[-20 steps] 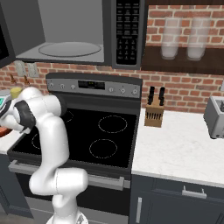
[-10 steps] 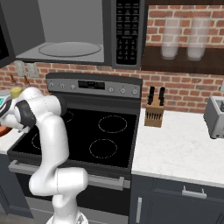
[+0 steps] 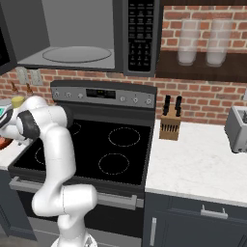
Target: Open the microwave, place the bowl with waffle inside the microwave, then close the microwave door and turn it on.
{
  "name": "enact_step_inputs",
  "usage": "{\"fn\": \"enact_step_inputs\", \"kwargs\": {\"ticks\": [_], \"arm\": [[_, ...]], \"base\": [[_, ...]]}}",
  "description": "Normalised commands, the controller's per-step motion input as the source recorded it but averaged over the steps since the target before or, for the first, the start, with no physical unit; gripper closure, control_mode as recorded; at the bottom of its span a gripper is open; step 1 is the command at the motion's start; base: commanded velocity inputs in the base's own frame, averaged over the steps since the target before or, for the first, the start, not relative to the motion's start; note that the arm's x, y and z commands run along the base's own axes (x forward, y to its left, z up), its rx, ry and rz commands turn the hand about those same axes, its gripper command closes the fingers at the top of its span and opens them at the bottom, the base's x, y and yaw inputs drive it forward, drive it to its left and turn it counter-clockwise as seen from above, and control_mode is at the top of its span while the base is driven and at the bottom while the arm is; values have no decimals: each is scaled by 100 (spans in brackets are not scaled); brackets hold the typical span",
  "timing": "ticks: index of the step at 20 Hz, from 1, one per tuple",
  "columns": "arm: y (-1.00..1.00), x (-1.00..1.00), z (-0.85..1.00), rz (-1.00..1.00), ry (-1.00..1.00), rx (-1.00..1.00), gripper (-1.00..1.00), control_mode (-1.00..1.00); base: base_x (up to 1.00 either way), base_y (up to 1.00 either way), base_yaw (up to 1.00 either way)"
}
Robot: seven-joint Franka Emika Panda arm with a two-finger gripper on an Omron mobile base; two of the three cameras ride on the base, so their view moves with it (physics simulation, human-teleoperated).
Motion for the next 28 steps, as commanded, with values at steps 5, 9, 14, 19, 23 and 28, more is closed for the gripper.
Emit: {"fn": "enact_step_inputs", "kwargs": {"ticks": [5,9,14,19,23,28], "arm": [[0,0,0,0,0,0,-100,-100],[0,0,0,0,0,0,-100,-100],[0,0,0,0,0,0,100,-100],[0,0,0,0,0,0,100,-100],[0,0,0,0,0,0,100,-100],[0,-4,1,0,-2,0,100,-100]], "base": [[0,0,0],[0,0,0],[0,0,0],[0,0,0],[0,0,0],[0,0,0]]}}
